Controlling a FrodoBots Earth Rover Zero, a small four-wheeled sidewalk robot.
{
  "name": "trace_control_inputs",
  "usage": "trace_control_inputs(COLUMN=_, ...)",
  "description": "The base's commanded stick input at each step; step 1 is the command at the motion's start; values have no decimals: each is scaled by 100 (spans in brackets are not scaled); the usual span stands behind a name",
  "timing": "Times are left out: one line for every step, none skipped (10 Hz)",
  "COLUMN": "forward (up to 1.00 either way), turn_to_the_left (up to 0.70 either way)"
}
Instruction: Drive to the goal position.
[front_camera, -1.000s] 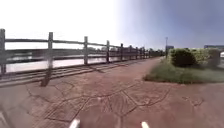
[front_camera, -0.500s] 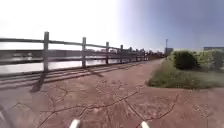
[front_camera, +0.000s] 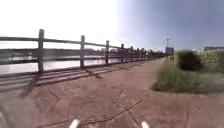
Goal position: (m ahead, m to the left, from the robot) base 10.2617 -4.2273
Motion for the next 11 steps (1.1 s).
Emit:
trace_control_inputs(forward=50, turn_to_the_left=0)
trace_control_inputs(forward=50, turn_to_the_left=0)
trace_control_inputs(forward=50, turn_to_the_left=0)
trace_control_inputs(forward=50, turn_to_the_left=0)
trace_control_inputs(forward=50, turn_to_the_left=0)
trace_control_inputs(forward=50, turn_to_the_left=0)
trace_control_inputs(forward=50, turn_to_the_left=0)
trace_control_inputs(forward=50, turn_to_the_left=0)
trace_control_inputs(forward=50, turn_to_the_left=0)
trace_control_inputs(forward=50, turn_to_the_left=4)
trace_control_inputs(forward=50, turn_to_the_left=2)
